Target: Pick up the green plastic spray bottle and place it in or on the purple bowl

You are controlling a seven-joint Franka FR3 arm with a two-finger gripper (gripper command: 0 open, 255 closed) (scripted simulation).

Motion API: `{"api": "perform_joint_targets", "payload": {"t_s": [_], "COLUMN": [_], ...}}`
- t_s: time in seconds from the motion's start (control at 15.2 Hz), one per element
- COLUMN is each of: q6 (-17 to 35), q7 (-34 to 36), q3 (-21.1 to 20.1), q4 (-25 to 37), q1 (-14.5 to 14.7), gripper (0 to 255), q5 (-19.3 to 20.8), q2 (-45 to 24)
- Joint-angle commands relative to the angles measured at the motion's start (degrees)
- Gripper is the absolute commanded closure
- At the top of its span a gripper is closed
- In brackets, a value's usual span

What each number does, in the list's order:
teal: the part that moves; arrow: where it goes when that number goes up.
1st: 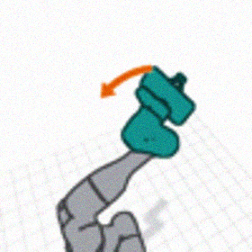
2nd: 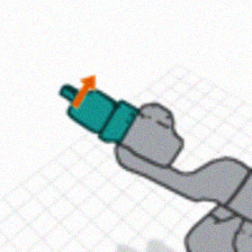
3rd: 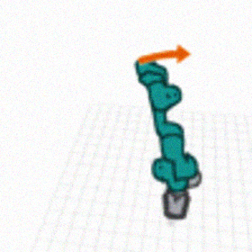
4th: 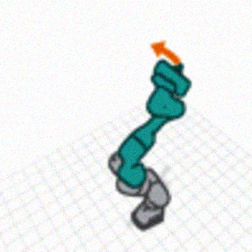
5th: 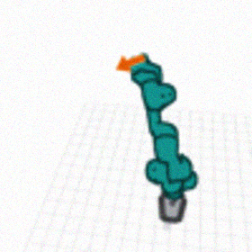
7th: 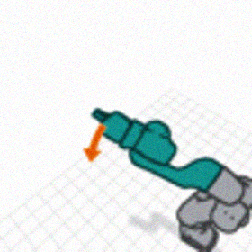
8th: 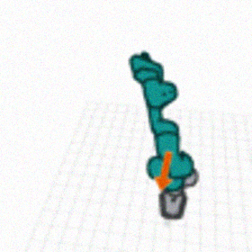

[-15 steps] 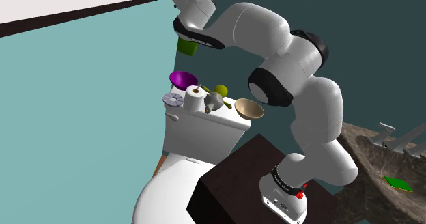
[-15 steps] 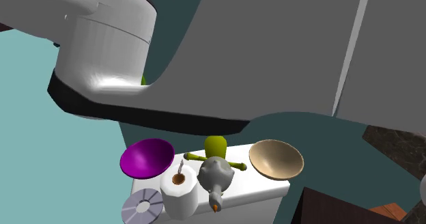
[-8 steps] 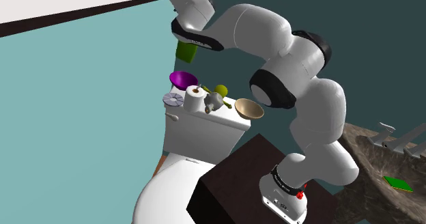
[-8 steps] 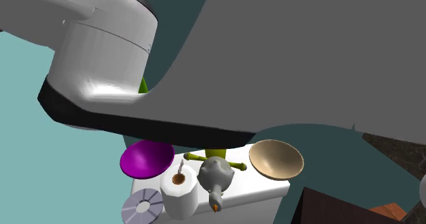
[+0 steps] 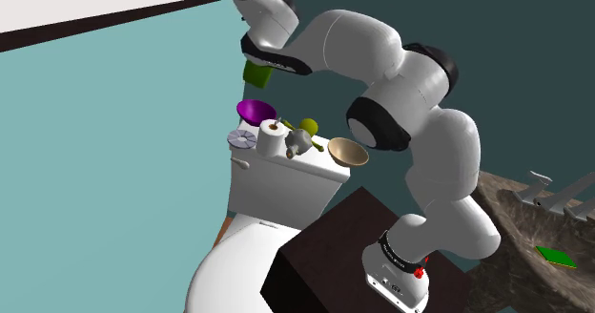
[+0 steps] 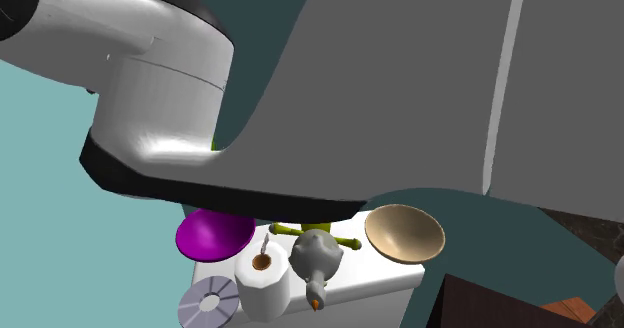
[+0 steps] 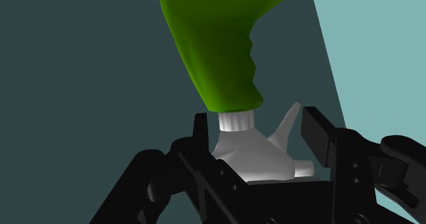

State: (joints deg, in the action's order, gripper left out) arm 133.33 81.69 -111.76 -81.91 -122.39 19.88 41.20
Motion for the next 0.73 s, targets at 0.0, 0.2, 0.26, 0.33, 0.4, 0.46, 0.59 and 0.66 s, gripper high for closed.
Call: {"api": "perform_joint_targets", "payload": {"t_s": [0.0,0.2,0.26,0.33,0.4,0.46,0.59,0.66], "q6": [-1.2,0.3,0.7,1.1,1.4,1.9,2.0,2.0], "q7": [2.0,2.6,2.9,3.3,3.7,4.2,4.1,4.0], "q3": [-0.8,-0.3,-0.3,-0.4,-0.5,-0.7,-0.5,-0.4], "q4": [-3.3,-4.5,-4.8,-5.2,-5.5,-5.9,-5.9,-5.9], "q1": [1.6,2.1,2.2,2.2,2.2,2.1,2.2,2.3], "gripper": [255,255,255,255,255,255,255,255], "q5": [2.3,1.1,0.9,0.9,0.9,0.8,0.6,0.3], "q2": [6.3,7.9,8.3,8.7,9.0,9.5,9.6,9.8]}}
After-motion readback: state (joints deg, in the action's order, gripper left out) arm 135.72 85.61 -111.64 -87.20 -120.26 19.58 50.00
